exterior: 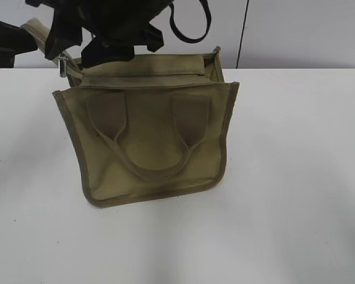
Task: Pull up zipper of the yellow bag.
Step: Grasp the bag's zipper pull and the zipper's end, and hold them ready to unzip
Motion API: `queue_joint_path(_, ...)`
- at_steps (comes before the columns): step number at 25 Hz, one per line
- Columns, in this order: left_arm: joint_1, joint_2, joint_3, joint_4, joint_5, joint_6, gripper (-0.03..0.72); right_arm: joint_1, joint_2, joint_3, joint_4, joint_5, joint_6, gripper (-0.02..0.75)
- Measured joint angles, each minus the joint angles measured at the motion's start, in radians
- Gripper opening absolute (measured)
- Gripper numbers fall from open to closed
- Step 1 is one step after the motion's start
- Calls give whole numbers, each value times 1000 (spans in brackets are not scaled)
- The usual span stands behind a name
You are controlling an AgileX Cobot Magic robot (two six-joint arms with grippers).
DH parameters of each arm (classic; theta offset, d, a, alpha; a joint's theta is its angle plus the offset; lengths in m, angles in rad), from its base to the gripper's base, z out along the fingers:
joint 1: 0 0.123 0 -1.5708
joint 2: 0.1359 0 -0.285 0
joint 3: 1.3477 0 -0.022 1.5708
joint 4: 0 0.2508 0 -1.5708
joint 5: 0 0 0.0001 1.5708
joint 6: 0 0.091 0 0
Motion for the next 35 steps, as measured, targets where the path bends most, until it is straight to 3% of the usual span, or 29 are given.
queue_joint_path(7,0,0,0,0,-4,-4,8,1,154,-166,-6,46,74,361)
queue_joint_path(12,0,0,0,0,-24,-7,8,1,187,-179,-14,24,121,304)
queue_joint_path(23,0,0,0,0,-33,-7,8,1,236,-179,-19,-38,187,285)
queue_joint_path(35,0,0,0,0,-49,-19,8,1,249,-179,-19,-69,208,27)
